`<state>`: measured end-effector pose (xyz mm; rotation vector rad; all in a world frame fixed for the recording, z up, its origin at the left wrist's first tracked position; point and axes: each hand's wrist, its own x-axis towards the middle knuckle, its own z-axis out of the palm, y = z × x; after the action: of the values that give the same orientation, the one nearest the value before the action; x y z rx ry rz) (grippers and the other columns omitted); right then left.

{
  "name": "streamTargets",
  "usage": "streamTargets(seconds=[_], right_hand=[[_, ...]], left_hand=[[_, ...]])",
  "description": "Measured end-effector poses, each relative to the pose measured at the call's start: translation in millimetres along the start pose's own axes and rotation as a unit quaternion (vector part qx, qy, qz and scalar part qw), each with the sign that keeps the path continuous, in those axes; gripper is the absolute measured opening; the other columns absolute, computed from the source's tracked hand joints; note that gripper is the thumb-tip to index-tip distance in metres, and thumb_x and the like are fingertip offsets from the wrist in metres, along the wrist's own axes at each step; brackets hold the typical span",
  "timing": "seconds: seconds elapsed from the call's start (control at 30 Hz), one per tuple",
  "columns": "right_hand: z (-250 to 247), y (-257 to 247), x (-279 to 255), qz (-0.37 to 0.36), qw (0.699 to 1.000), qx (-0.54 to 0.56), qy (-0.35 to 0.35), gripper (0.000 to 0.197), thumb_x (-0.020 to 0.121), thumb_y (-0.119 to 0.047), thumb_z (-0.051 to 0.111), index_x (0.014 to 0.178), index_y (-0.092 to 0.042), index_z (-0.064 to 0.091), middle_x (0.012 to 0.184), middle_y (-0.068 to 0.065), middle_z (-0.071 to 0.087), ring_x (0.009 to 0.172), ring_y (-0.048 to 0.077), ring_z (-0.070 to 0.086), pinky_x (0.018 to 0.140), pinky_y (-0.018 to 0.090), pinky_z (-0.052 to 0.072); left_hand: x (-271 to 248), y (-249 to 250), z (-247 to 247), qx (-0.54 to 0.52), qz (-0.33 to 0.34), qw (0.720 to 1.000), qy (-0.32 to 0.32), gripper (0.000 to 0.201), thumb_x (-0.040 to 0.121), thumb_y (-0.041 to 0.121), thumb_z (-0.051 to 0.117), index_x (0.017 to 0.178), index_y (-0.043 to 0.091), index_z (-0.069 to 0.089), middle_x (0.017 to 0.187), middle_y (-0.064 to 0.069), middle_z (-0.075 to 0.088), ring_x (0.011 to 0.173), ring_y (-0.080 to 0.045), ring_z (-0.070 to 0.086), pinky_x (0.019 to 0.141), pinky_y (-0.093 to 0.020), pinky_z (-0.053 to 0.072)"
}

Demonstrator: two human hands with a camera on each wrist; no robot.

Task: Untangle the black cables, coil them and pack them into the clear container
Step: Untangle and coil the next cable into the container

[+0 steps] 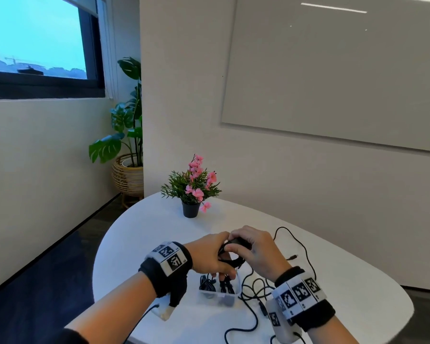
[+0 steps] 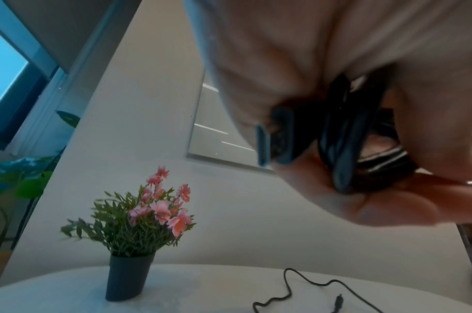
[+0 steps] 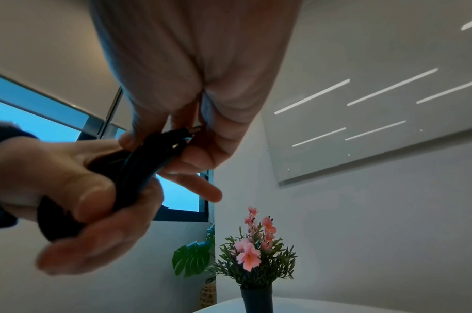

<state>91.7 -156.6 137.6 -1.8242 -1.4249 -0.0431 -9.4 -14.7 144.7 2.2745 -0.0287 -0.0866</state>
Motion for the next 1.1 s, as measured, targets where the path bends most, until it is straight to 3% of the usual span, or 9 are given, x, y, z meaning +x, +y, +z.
streamTargets(seconds=[0.1,0.17,0.23,0.37,0.53,0.63,0.87,1.0,1.1], right_hand=[[-1.5,2.3,-0.9,0.037,0.999,0.031,0.02,0.01,0.081,-0.025,0.072,0.085,-0.017,0.068,0.075,-0.012,0.063,0.072,0.006,0.055,0.067,0.015,0.043],[-2.4,3.8,-1.1,0.057,0.995,0.062,0.048,0.006,0.079,-0.023,0.074,0.08,-0.019,0.069,0.066,-0.014,0.061,0.066,0.005,0.055,0.065,0.016,0.043],[-4.2,5.4,0.8,0.061,0.992,0.086,0.072,0.006,0.079,-0.019,0.074,0.075,-0.018,0.069,0.063,-0.014,0.061,0.062,0.004,0.053,0.064,0.018,0.043],[-13.8,6.2,4.0,0.081,0.977,0.153,0.127,0.007,0.079,-0.018,0.073,0.074,-0.015,0.071,0.06,-0.003,0.061,0.058,0.009,0.052,0.061,0.027,0.044],[-28.4,-0.1,0.9,0.06,0.977,0.188,0.078,0.001,0.077,-0.016,0.073,0.076,-0.017,0.074,0.067,0.008,0.065,0.061,0.022,0.061,0.066,0.033,0.05],[-43.3,-2.5,2.8,0.021,0.989,0.132,0.064,0.006,0.074,-0.014,0.076,0.079,-0.018,0.075,0.068,0.001,0.064,0.062,0.009,0.055,0.063,0.021,0.045],[-66.0,-1.3,2.4,-0.05,0.99,0.034,0.126,0.012,0.071,-0.02,0.078,0.08,-0.013,0.077,0.076,-0.003,0.069,0.074,0.006,0.057,0.069,0.009,0.037],[-57.0,8.1,2.9,0.003,0.989,0.064,0.136,0.016,0.075,-0.026,0.071,0.089,-0.02,0.076,0.092,-0.003,0.059,0.084,0.01,0.052,0.077,0.013,0.041],[-39.3,3.3,0.5,0.105,0.971,0.179,0.117,0.011,0.082,-0.01,0.067,0.089,-0.015,0.073,0.082,0.001,0.057,0.073,0.002,0.054,0.069,0.012,0.043]], left_hand=[[2.8,-0.6,-4.4,0.047,-0.009,0.997,0.064,0.06,0.068,0.026,0.083,0.115,0.015,0.047,0.097,-0.007,0.071,0.083,-0.016,0.069,0.076,-0.028,0.057],[4.7,1.8,-8.0,0.072,0.0,0.993,0.098,0.047,0.067,0.029,0.084,0.104,0.015,0.058,0.09,-0.004,0.073,0.078,-0.012,0.066,0.072,-0.024,0.053],[5.6,4.2,-8.8,0.134,0.023,0.984,0.118,0.034,0.073,0.034,0.078,0.095,0.015,0.062,0.088,-0.001,0.07,0.076,-0.012,0.062,0.068,-0.023,0.049],[3.5,7.4,-8.6,0.217,0.034,0.961,0.167,0.027,0.093,0.038,0.052,0.103,0.014,0.055,0.087,-0.002,0.062,0.074,-0.015,0.053,0.066,-0.029,0.042],[-2.1,4.3,-5.6,0.195,0.046,0.967,0.157,0.027,0.098,0.03,0.044,0.111,0.008,0.053,0.099,-0.008,0.067,0.087,-0.022,0.06,0.078,-0.033,0.047],[-3.4,3.8,-6.1,0.17,0.085,0.969,0.158,0.027,0.097,0.029,0.045,0.11,0.007,0.055,0.096,-0.007,0.07,0.089,-0.022,0.063,0.08,-0.033,0.048],[-3.5,11.3,-18.5,0.181,0.152,0.958,0.165,0.03,0.095,0.034,0.048,0.104,0.007,0.058,0.076,0.001,0.065,0.069,-0.011,0.059,0.068,-0.023,0.049],[3.2,12.6,-12.7,0.121,0.203,0.94,0.246,0.029,0.093,0.029,0.043,0.101,0.004,0.057,0.07,0.012,0.06,0.064,0.004,0.056,0.06,-0.006,0.039],[7.3,9.2,-7.3,0.114,0.201,0.925,0.301,0.025,0.096,0.023,0.043,0.1,0.002,0.056,0.07,0.008,0.059,0.059,0.004,0.054,0.059,-0.004,0.04]])
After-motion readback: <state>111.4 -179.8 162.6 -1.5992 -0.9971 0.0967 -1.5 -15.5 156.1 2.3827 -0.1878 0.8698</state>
